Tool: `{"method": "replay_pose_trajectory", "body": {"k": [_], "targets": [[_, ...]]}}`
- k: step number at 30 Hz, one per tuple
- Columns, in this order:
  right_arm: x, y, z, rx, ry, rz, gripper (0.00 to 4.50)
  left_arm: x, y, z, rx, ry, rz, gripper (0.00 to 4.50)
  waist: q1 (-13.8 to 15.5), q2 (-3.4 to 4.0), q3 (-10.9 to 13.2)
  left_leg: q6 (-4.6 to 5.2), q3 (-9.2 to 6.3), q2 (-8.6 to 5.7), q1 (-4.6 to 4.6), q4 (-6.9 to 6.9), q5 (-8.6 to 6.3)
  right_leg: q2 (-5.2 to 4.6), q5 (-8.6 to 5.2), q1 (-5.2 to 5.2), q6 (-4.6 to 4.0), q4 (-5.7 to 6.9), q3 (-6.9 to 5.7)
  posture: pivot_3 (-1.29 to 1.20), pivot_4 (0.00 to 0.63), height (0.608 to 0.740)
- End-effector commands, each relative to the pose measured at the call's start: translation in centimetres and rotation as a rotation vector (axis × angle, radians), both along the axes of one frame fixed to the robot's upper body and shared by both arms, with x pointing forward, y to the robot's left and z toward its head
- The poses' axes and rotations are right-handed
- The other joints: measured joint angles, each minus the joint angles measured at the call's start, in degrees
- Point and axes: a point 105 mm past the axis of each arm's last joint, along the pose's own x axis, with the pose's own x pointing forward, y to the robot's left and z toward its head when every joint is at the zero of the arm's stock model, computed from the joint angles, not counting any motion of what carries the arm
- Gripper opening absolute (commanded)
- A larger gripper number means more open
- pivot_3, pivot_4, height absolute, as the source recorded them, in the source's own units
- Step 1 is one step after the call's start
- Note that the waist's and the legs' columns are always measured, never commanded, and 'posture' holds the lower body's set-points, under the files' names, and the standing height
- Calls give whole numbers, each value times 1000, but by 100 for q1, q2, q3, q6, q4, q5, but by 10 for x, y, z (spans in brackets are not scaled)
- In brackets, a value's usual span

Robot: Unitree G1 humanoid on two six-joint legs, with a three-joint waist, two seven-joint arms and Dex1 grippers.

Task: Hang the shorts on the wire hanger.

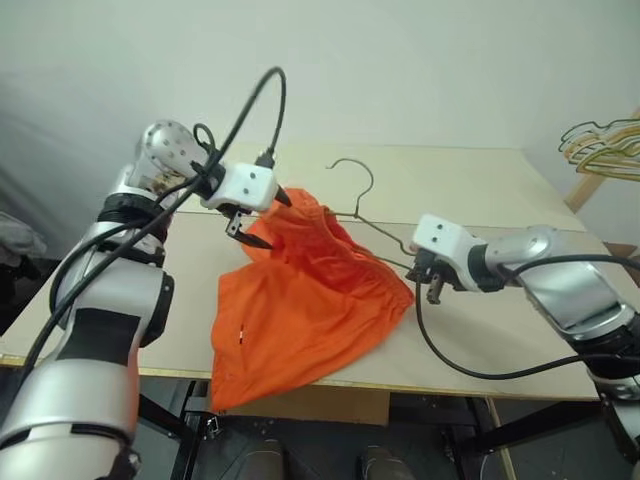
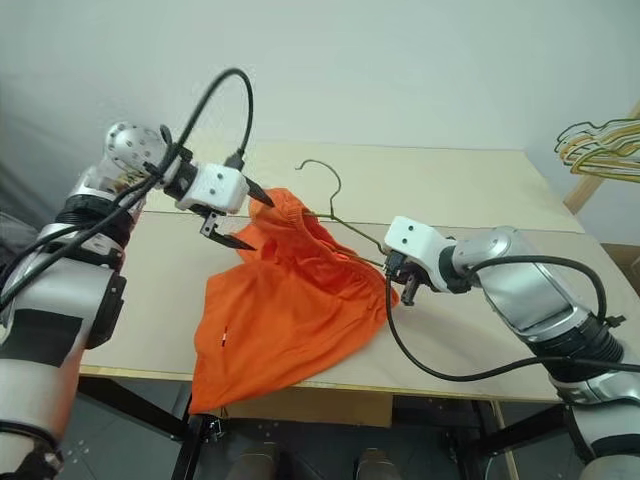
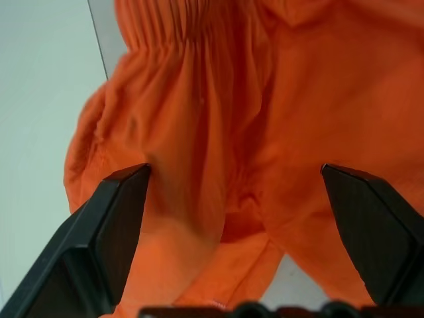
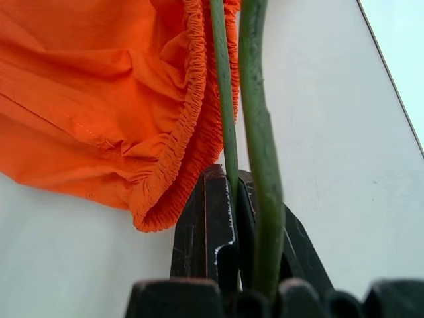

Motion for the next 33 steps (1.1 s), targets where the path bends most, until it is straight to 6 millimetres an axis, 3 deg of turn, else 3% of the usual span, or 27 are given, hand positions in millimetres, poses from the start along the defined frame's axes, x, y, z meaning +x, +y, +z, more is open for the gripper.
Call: {"method": "replay_pose_trajectory", "body": {"k": [1, 6, 14, 19, 24, 29, 32, 33], "targets": [[-1, 8, 22, -4, -61, 48, 0, 13, -13, 11, 24, -129, 22, 4299, 1, 0, 0, 0, 0, 0, 0, 1, 0, 0, 1, 0, 1, 0, 0, 48, 0, 740], [-2, 10, 28, 14, -51, 53, 0, 14, -20, 6, -12, -115, 32, 2971, -16, 0, 0, 0, 0, 1, 0, 3, 0, 0, 3, -4, 1, 6, 0, 31, 0, 740], [-3, 6, 36, 20, -34, 43, 0, 11, -21, 3, -45, -64, 24, 188, -71, 0, 0, 0, 1, 1, -1, 3, 0, 0, 4, -6, 1, 7, 1, 19, 0, 740], [-3, -2, 36, -43, -82, 75, 0, 11, -22, 5, -100, -22, 55, 28, -95, 0, 0, 0, 1, 0, -2, 6, 0, 0, 3, -5, 1, 8, 0, 14, 0, 740], [-5, -21, 35, -86, -90, 19, 1548, 10, -23, 7, -149, 35, 73, 0, -153, 0, 0, 0, 1, 1, -2, 7, 0, 0, 3, -5, 1, 10, 0, 13, 0, 740], [-15, -62, 37, -44, -99, -178, 3371, 9, -16, 4, -159, 60, 95, 0, -155, 0, 0, 0, 0, 0, -2, 8, 0, 0, 3, -6, 1, 17, 1, 14, 0, 740], [-28, -83, 29, 32, -72, -305, 4442, 9, -14, 4, -169, 74, 103, 0, -154, -2, 0, 0, -1, -1, 5, 11, 0, 0, 3, -3, 1, 30, 1, 17, 0, 740], [-33, -86, 23, 72, -56, -337, 4479, 9, -13, 4, -171, 75, 104, 0, -151, -3, 0, 0, -2, -2, 6, 13, 0, 0, 3, -2, 1, 36, 1, 20, 0, 740]]}}
